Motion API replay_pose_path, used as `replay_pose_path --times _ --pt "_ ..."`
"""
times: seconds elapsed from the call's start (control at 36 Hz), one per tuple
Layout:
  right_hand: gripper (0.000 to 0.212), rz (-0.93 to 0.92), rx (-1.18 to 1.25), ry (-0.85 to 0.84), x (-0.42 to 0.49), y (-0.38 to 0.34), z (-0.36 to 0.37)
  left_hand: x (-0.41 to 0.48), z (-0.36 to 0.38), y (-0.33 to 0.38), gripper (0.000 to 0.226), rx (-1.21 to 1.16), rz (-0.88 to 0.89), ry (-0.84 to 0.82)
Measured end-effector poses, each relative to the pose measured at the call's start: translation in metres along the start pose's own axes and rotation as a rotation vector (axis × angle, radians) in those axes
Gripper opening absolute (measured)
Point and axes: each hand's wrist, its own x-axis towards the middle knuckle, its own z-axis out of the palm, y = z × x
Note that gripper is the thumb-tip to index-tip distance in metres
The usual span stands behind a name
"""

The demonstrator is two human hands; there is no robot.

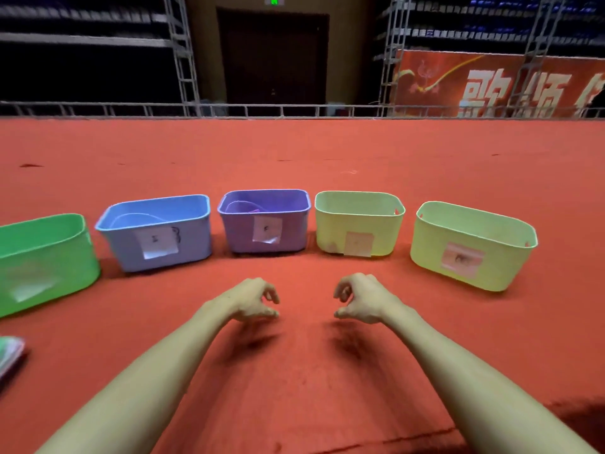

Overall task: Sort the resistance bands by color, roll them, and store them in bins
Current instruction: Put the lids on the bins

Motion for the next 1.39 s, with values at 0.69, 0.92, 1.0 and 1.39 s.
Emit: replay_pose_path --times 0.69,0.92,1.0,1.39 --pt "0.035 -0.316 0.197 -0.152 0.059 -0.330 0.151 -0.279 -0.086 -0.279 0.027 -0.138 -0.472 0.367" --pt "0.042 -0.365 0.249 -0.213 0.060 -0.391 0.190 -0.333 -0.087 -0.337 0.034 -0.142 -0.596 0.443" --pt "0.050 -0.387 0.252 -0.217 0.061 -0.407 0.200 -0.351 -0.085 -0.355 0.035 -0.117 -0.677 0.447" --pt "0.065 -0.404 0.221 -0.258 0.058 -0.445 0.228 -0.376 -0.080 -0.393 0.061 -0.132 -0.885 0.367"
